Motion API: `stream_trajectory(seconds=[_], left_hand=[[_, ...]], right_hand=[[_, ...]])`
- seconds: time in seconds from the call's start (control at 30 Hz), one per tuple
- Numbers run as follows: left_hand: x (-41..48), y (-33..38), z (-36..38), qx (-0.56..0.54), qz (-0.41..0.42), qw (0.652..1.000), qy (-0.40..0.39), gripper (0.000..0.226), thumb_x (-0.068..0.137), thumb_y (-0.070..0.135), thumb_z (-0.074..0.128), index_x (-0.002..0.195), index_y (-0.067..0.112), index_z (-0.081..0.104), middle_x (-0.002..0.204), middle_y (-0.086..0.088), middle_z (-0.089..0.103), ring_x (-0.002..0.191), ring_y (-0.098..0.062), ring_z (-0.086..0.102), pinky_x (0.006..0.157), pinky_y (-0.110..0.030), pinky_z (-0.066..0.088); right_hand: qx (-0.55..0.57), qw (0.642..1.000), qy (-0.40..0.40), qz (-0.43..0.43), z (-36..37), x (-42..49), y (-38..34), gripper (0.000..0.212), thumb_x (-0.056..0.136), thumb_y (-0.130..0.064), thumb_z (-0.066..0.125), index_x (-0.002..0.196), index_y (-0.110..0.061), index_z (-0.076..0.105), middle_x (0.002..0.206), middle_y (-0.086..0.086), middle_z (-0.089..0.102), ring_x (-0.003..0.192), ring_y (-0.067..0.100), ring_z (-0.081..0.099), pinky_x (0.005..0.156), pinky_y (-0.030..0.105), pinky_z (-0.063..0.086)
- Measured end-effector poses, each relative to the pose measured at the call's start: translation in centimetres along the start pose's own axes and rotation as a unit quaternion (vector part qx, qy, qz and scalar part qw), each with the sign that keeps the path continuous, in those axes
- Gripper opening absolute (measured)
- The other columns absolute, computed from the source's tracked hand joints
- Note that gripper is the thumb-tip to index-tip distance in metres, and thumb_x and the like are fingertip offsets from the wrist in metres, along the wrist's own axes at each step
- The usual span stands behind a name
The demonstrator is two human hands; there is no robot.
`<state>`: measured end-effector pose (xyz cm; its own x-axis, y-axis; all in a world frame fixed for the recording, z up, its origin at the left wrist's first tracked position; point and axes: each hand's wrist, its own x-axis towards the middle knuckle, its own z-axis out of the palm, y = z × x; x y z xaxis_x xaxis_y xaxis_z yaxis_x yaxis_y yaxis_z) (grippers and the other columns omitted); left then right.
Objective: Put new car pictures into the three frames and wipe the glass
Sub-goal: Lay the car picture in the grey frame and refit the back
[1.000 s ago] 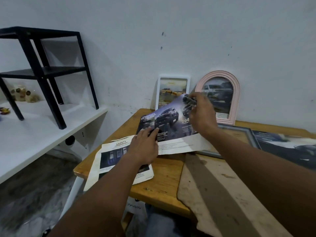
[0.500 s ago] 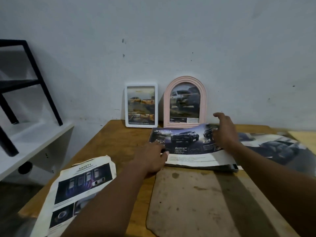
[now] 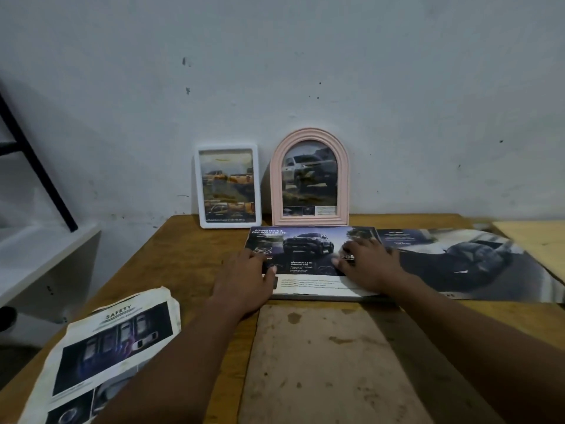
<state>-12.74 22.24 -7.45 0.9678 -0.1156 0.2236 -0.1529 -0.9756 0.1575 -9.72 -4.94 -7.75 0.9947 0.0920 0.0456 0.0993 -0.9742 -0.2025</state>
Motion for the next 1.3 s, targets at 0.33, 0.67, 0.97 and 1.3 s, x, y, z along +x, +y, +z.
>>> stream_trajectory(seconds=[0.33, 0.67, 0.97, 1.3], left_hand=[[-0.6, -0.7, 0.9, -0.076, -0.008, 0.990, -0.116, 0.086, 0.088, 0.083, 0.038, 0.159, 0.040, 0.020, 0.171, 0.006, 0.007, 0.157, -0.019, 0.004, 0.124, -0.052, 0.017], [-0.8, -0.3, 0.4, -0.082, -0.011, 0.988, -0.132, 0.089, 0.087, 0.083, 0.040, 0.160, 0.038, 0.019, 0.171, 0.007, 0.005, 0.157, -0.019, 0.001, 0.123, -0.052, 0.016], [-0.9, -0.3, 0.2, -0.097, 0.003, 0.985, -0.145, 0.077, 0.097, 0.071, 0.036, 0.162, 0.036, 0.015, 0.171, 0.008, 0.000, 0.157, -0.016, -0.008, 0.124, -0.050, 0.009], [-2.8, 0.9, -1.8, -0.063, 0.003, 0.995, -0.078, 0.081, 0.093, 0.076, 0.040, 0.160, 0.039, 0.015, 0.171, 0.004, 0.008, 0.157, -0.023, 0.001, 0.124, -0.053, -0.001]], right_hand=[[-0.009, 1.000, -0.017, 0.008, 0.7, 0.2, 0.2, 0.067, 0.096, -0.069, 0.019, 0.150, -0.030, 0.029, 0.165, 0.006, 0.017, 0.152, 0.034, 0.007, 0.119, 0.062, 0.009], [-0.034, 0.999, -0.010, 0.012, 0.7, 0.5, 1.2, 0.079, 0.092, -0.075, 0.010, 0.154, -0.027, 0.022, 0.166, 0.006, 0.012, 0.154, 0.029, 0.004, 0.117, 0.068, 0.004], [0.038, 0.998, 0.035, 0.041, -0.1, 0.2, 1.2, 0.054, 0.099, -0.051, 0.046, 0.146, -0.024, 0.043, 0.157, 0.007, 0.034, 0.148, 0.028, 0.022, 0.117, 0.064, 0.016], [0.096, 0.991, 0.084, 0.045, -2.7, -3.7, 1.1, 0.050, 0.095, -0.046, 0.058, 0.140, -0.026, 0.049, 0.143, 0.007, 0.050, 0.128, 0.028, 0.048, 0.105, 0.056, 0.042]])
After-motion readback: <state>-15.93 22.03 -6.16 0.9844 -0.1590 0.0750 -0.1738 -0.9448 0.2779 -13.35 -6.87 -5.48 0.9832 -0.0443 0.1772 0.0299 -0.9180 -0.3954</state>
